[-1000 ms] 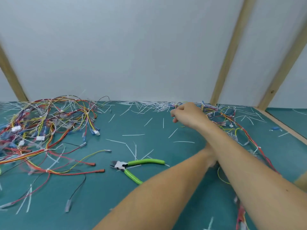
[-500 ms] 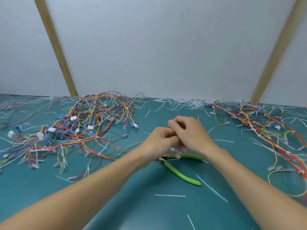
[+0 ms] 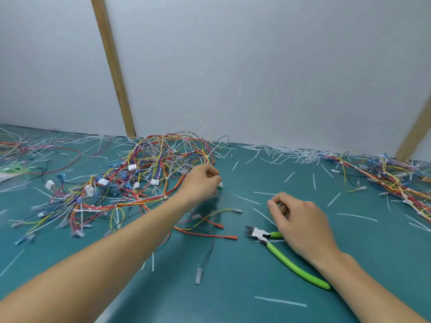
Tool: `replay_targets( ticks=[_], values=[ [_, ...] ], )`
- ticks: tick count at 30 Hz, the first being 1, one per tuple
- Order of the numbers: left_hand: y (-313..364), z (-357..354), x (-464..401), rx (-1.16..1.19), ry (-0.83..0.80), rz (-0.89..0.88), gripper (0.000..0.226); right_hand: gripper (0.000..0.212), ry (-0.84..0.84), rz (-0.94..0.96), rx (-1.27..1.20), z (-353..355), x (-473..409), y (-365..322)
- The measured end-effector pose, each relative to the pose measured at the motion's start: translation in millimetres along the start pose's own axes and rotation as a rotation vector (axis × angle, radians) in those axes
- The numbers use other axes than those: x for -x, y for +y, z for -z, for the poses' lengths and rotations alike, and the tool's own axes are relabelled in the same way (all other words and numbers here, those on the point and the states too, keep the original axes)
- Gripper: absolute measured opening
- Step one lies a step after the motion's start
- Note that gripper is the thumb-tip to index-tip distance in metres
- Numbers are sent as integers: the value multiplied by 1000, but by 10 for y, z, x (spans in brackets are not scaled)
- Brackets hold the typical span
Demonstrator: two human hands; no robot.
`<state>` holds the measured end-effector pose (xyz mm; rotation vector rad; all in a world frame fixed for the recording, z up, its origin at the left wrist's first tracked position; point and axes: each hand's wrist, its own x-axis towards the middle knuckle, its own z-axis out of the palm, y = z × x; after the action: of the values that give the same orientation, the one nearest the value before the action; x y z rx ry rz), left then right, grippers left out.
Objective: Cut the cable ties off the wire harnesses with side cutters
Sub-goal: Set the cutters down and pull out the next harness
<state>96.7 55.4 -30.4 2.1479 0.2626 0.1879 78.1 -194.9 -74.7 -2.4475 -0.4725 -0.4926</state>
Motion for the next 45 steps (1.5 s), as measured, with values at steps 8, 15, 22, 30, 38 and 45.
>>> replay_targets(
  ticks=[8,15,22,30,38,45],
  values=[
    [-49,-131,-594,-632,226,-58,46,20,56,-6,-79,-13,-18,5],
    [46,-18,-792,-681,208,-6,33,20,38,-13,-80,-37,-34,51],
    [280,255,-655,-12,-81,65,29,19,26,-32,-106,-13,-44,71],
    [289,1204,111,-761,-771,-29,36,17,27,-42,-62,-6,-46,57],
    [-151,1186,654,-1325,-541,-420,25,14,57,55,19,39,46,-93],
    [-310,1199,675,-1357,-334,-578,28,13,58,50,30,75,71,-78]
  ],
)
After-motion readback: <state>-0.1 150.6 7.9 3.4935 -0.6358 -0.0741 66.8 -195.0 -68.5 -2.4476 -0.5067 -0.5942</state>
